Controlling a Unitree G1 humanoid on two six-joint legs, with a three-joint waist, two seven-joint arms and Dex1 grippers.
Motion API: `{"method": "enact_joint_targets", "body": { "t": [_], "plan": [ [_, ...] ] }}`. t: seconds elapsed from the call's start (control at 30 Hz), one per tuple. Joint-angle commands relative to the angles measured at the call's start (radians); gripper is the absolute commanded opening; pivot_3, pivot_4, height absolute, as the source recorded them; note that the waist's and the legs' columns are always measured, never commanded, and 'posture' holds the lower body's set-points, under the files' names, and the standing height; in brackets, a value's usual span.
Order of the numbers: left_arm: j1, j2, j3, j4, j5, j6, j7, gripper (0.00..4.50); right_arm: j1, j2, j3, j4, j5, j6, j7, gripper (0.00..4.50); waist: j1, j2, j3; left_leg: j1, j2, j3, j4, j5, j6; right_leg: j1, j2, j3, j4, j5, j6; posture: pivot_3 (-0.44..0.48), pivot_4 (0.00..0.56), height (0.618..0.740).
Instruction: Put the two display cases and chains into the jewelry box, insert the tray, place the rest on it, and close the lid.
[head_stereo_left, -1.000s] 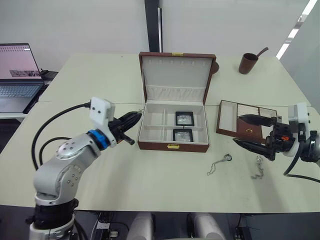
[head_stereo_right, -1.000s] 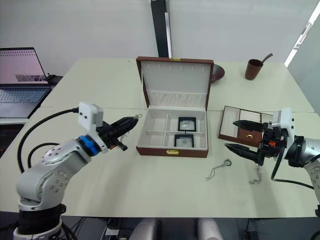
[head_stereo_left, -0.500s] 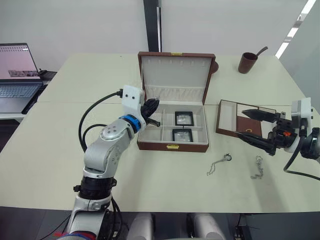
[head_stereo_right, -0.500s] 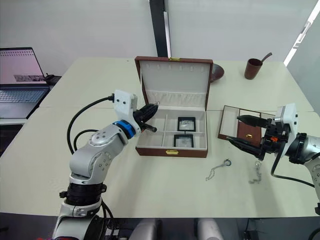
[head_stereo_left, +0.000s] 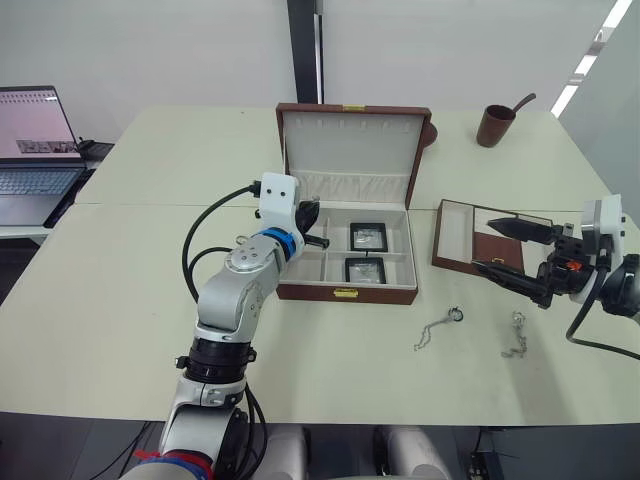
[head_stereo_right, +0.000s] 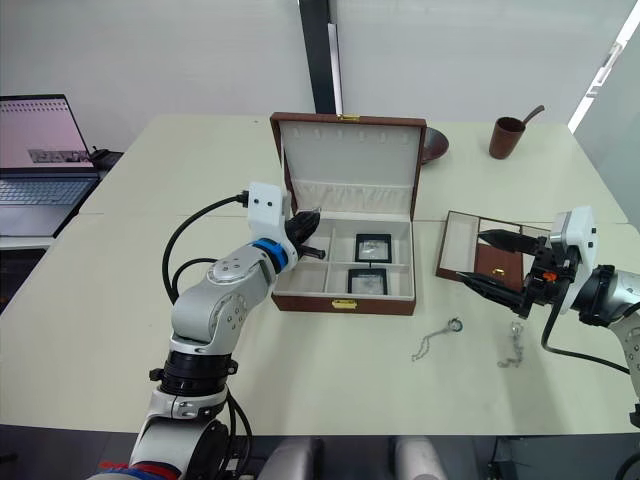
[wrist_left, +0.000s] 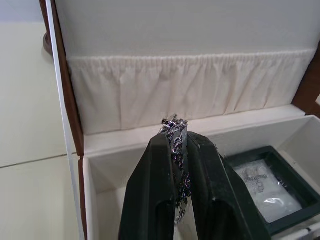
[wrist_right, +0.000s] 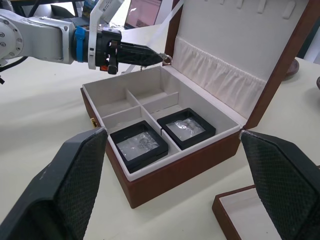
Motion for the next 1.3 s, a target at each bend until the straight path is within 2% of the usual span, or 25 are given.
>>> {"method": "enact_joint_targets", "body": {
  "t": [0.03, 0.57, 0.63, 1.03, 1.3],
  "plan": [
    [-0.016, 0.0, 0.023, -0.018, 0.017, -0.001, 0.013, 0.12, -0.02, 0.0, -0.021, -0.003, 0.001, -0.024, 0.0, 4.5, 0.0, 0.0, 0.0, 0.0, 0.0, 0.0, 0.0, 0.0, 0.0, 0.0, 0.0, 0.0, 0.0, 0.0, 0.0, 0.0, 0.15, 0.74],
    [0.011, -0.015, 0.03, -0.039, 0.028, 0.019, 0.015, 0.12, -0.031, 0.0, -0.012, 0.005, -0.009, -0.022, -0.001, 4.5, 0.0, 0.0, 0.0, 0.0, 0.0, 0.0, 0.0, 0.0, 0.0, 0.0, 0.0, 0.0, 0.0, 0.0, 0.0, 0.0, 0.15, 0.74],
    [0.012, -0.016, 0.03, -0.041, 0.027, 0.018, 0.011, 0.84, -0.033, 0.002, -0.009, 0.006, -0.011, -0.023, -0.002, 4.5, 0.0, 0.0, 0.0, 0.0, 0.0, 0.0, 0.0, 0.0, 0.0, 0.0, 0.0, 0.0, 0.0, 0.0, 0.0, 0.0, 0.15, 0.74],
    [0.013, -0.024, 0.024, -0.044, 0.024, 0.016, 0.001, 4.48, -0.034, 0.001, -0.009, 0.004, -0.01, -0.02, -0.003, 4.5, 0.0, 0.0, 0.0, 0.0, 0.0, 0.0, 0.0, 0.0, 0.0, 0.0, 0.0, 0.0, 0.0, 0.0, 0.0, 0.0, 0.15, 0.74],
    [0.008, -0.031, 0.009, -0.056, 0.011, -0.004, -0.051, 4.48, -0.036, 0.0, -0.006, 0.008, -0.012, -0.017, -0.006, 4.5, 0.0, 0.0, 0.0, 0.0, 0.0, 0.0, 0.0, 0.0, 0.0, 0.0, 0.0, 0.0, 0.0, 0.0, 0.0, 0.0, 0.15, 0.74]
  ]
}}
